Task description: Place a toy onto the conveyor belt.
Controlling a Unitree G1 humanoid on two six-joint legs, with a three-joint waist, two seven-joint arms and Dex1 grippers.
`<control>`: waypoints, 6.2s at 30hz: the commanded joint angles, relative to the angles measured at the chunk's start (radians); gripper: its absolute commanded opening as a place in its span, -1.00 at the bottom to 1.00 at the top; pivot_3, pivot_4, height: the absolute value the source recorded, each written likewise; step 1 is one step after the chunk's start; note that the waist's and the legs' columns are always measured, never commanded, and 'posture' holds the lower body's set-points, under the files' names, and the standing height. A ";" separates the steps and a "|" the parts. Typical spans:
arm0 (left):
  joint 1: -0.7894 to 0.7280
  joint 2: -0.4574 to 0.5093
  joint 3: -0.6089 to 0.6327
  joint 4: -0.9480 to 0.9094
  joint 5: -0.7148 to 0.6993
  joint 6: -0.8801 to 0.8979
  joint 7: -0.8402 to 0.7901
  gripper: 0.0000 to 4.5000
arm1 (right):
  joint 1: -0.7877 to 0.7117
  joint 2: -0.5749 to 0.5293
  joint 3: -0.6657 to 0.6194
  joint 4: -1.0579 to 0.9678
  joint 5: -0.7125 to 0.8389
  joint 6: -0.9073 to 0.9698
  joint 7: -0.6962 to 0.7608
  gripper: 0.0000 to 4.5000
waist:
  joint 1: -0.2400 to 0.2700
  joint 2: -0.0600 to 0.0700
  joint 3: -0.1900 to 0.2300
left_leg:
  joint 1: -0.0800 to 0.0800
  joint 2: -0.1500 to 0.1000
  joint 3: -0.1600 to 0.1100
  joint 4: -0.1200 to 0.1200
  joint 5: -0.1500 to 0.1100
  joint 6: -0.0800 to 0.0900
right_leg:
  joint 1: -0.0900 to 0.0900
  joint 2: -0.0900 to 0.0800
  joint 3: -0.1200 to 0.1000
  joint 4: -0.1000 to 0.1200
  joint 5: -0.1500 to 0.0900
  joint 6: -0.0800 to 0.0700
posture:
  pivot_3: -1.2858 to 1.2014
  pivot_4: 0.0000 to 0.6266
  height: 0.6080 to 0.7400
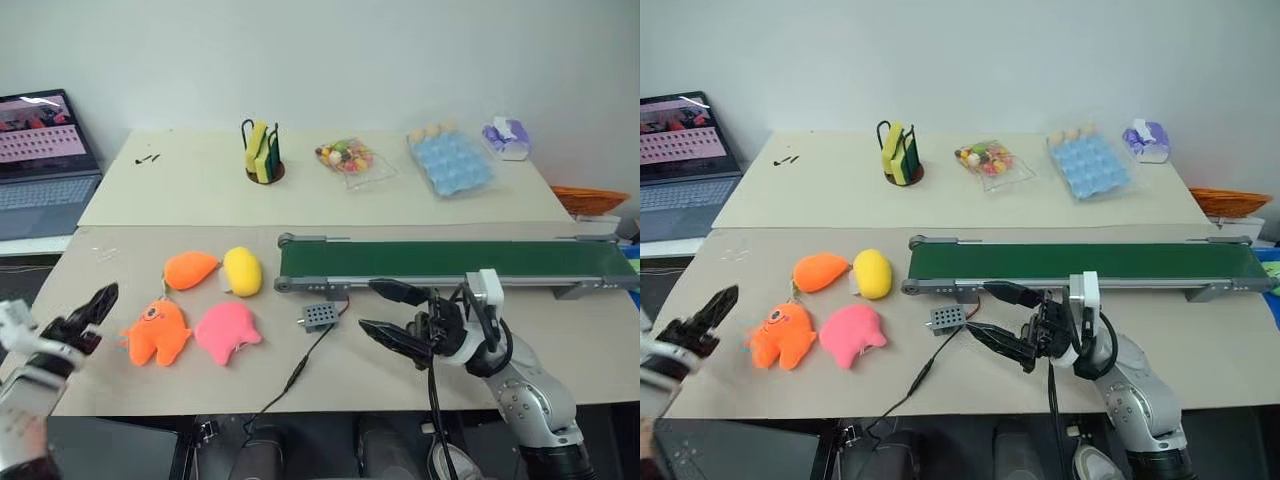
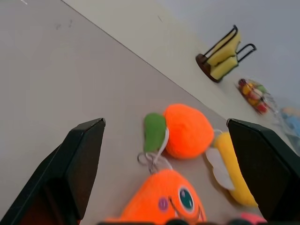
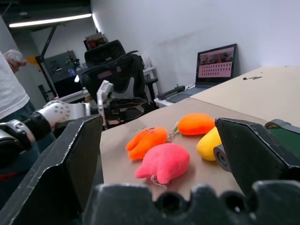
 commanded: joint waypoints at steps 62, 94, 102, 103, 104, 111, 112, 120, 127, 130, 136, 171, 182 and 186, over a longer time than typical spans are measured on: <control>-0.183 -0.064 -0.407 0.438 0.611 -0.717 -0.022 0.97 | -0.003 0.004 -0.040 0.052 -0.088 -0.022 -0.002 1.00 | 0.024 0.008 -0.005 | 0.014 0.001 0.001 -0.003 0.000 0.000 | 0.016 0.000 -0.001 -0.004 -0.008 0.008 | 0.03 -0.52 1.00; -0.159 -0.062 -0.462 0.354 0.610 -0.616 -0.053 0.97 | -0.020 -0.002 -0.044 0.053 -0.107 -0.019 -0.036 1.00 | 0.027 0.008 -0.005 | 0.014 0.001 0.000 -0.004 0.000 0.000 | 0.015 0.000 -0.001 -0.004 -0.009 0.009 | 0.03 -0.52 1.00; -0.170 -0.066 -0.466 0.339 0.613 -0.591 -0.024 -0.12 | -0.027 -0.001 -0.035 0.062 -0.124 -0.019 -0.045 1.00 | 0.027 0.009 -0.005 | 0.014 0.001 0.000 -0.004 0.000 0.000 | 0.015 0.000 -0.001 -0.004 -0.009 0.009 | 0.03 -0.52 1.00; -0.173 -0.068 -0.462 0.336 0.609 -0.584 -0.018 -0.12 | -0.028 0.000 -0.034 0.064 -0.126 -0.019 -0.047 1.00 | 0.027 0.009 -0.005 | 0.014 0.001 0.000 -0.004 0.000 0.000 | 0.016 0.000 -0.001 -0.004 -0.009 0.009 | 0.03 -0.52 1.00; -0.175 -0.069 -0.459 0.333 0.607 -0.579 -0.015 -0.12 | -0.029 0.000 -0.034 0.065 -0.127 -0.019 -0.047 1.00 | 0.027 0.010 -0.005 | 0.014 0.001 0.000 -0.004 0.000 0.000 | 0.015 0.000 -0.001 -0.004 -0.009 0.009 | 0.03 -0.52 1.00; -0.170 -0.064 -0.475 0.325 0.626 -0.573 -0.018 -0.12 | -0.037 0.007 -0.036 0.063 -0.133 -0.014 -0.052 1.00 | 0.028 0.010 -0.005 | 0.014 0.001 0.000 -0.004 0.000 0.000 | 0.015 0.000 -0.001 -0.004 -0.009 0.009 | 0.03 -0.52 1.00; -0.170 -0.066 -0.473 0.321 0.619 -0.572 -0.025 -0.22 | -0.038 0.008 -0.035 0.063 -0.133 -0.014 -0.053 1.00 | 0.028 0.010 -0.005 | 0.014 0.001 0.000 -0.004 0.000 0.000 | 0.015 0.000 -0.001 -0.004 -0.009 0.009 | 0.03 -0.52 1.00; -0.167 -0.063 -0.476 0.309 0.625 -0.558 -0.028 -0.99 | -0.039 0.011 -0.033 0.066 -0.136 -0.016 -0.058 1.00 | 0.029 0.010 -0.005 | 0.014 0.001 0.000 -0.004 0.000 0.000 | 0.015 0.000 -0.001 -0.004 -0.010 0.009 | 0.03 -0.52 1.00; -0.187 -0.075 -0.454 0.307 0.644 -0.604 0.039 -0.99 | -0.046 0.009 -0.033 0.081 -0.146 -0.020 -0.061 1.00 | 0.028 0.010 -0.005 | 0.014 0.001 0.000 -0.004 0.000 0.000 | 0.015 0.000 -0.002 -0.004 -0.010 0.009 | 0.03 -0.52 1.00; -0.213 -0.090 -0.426 0.232 0.638 -0.668 0.092 -0.99 | -0.052 0.009 -0.031 0.092 -0.153 -0.021 -0.061 1.00 | 0.028 0.010 -0.004 | 0.013 0.001 0.000 -0.004 0.000 0.000 | 0.015 0.000 -0.002 -0.004 -0.010 0.009 | 0.03 -0.52 1.00; -0.328 -0.075 -0.428 -0.080 0.554 -0.546 0.146 -0.99 | -0.066 0.006 -0.026 0.112 -0.165 -0.017 -0.057 1.00 | 0.032 0.001 0.002 | 0.004 0.001 -0.004 -0.003 0.000 0.000 | 0.009 0.000 -0.005 -0.006 -0.008 0.008 | 0.03 -0.52 1.00; -0.866 -0.230 -0.918 0.263 0.714 -0.448 -0.241 0.81 | -0.014 0.034 -0.038 0.077 -0.178 -0.061 -0.116 1.00 | 0.022 0.002 0.004 | -0.006 -0.001 -0.002 -0.002 -0.001 0.000 | -0.003 0.000 -0.004 -0.003 -0.004 0.001 | 0.03 -0.52 1.00; -0.836 -0.223 -0.856 0.087 0.646 -0.360 -0.250 0.99 | -0.044 0.030 -0.038 0.109 -0.175 -0.058 -0.094 1.00 | 0.022 0.002 0.003 | -0.006 -0.001 -0.002 -0.002 -0.001 0.000 | -0.003 0.000 -0.003 -0.003 -0.004 0.001 | 0.03 -0.52 1.00; -0.775 -0.190 -0.807 -0.016 0.610 -0.357 -0.254 0.99 | -0.052 0.033 -0.032 0.112 -0.181 -0.056 -0.093 1.00 | 0.015 0.002 0.003 | -0.006 -0.001 -0.002 -0.002 -0.001 0.000 | -0.003 0.000 -0.003 -0.002 -0.004 0.001 | 0.03 -0.52 1.00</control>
